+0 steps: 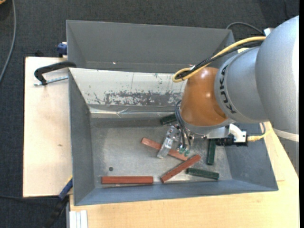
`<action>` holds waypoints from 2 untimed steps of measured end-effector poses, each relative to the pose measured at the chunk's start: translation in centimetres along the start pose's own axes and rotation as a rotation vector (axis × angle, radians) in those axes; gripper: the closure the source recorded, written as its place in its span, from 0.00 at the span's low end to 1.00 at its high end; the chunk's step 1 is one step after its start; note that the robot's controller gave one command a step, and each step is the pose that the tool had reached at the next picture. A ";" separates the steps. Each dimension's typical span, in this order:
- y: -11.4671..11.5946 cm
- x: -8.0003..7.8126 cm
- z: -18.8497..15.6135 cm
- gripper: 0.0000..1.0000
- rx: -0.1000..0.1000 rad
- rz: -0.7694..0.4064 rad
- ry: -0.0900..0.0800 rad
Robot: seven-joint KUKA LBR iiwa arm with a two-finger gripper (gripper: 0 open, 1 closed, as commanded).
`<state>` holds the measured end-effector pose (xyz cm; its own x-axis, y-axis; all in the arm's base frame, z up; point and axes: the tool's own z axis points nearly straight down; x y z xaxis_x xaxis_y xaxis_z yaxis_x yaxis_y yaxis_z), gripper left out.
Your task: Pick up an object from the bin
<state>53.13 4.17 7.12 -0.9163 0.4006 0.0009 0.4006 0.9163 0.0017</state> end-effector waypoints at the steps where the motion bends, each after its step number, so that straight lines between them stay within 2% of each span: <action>1: 0.0 0.0 0.0 1.00 0.000 0.000 0.000; 2: 0.0 0.0 -0.3 1.00 0.000 0.000 -0.001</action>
Offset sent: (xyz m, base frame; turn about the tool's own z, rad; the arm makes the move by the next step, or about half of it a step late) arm 0.0000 0.0001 0.0159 0.0000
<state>53.11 4.19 7.45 -0.9163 0.4005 -0.0001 0.4005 0.9163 0.0020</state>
